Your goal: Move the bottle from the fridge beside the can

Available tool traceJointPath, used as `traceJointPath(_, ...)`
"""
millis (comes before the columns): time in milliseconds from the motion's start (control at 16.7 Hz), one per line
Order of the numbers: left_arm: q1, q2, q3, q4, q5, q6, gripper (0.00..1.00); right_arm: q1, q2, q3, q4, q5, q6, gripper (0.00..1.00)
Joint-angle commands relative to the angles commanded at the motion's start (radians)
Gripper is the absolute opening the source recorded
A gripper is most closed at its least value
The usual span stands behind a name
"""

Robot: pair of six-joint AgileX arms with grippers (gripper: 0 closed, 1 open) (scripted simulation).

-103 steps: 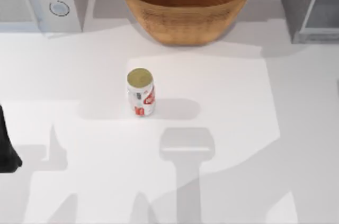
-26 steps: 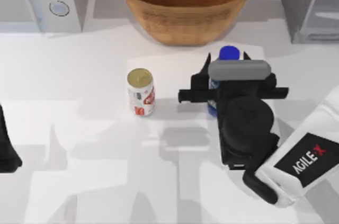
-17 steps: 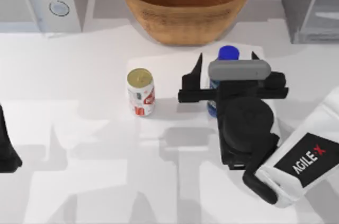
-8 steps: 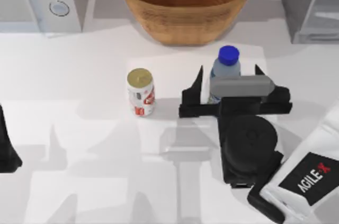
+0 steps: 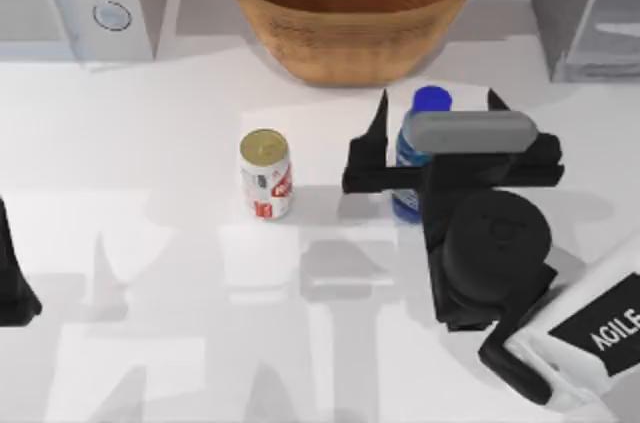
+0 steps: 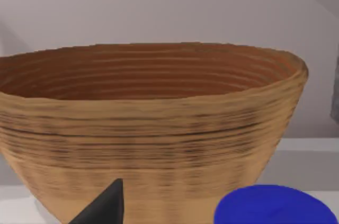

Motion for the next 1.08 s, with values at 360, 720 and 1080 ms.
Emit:
traceJointPath(360,0.000,0.000,0.000,0.000,0.000,0.000,1.00,-0.172,-0.458,-0.070,-0.242,-0.228,-0.010,1.00)
traceJointPath(720,0.000,0.000,0.000,0.000,0.000,0.000,1.00,-0.436,-1.135,-0.252,-0.686,-0.490,-0.012,1.00)
traceJointPath(1080,0.000,0.000,0.000,0.000,0.000,0.000,1.00,-0.668,-1.720,-0.483,-1.155,-0.692,-0.006,1.00)
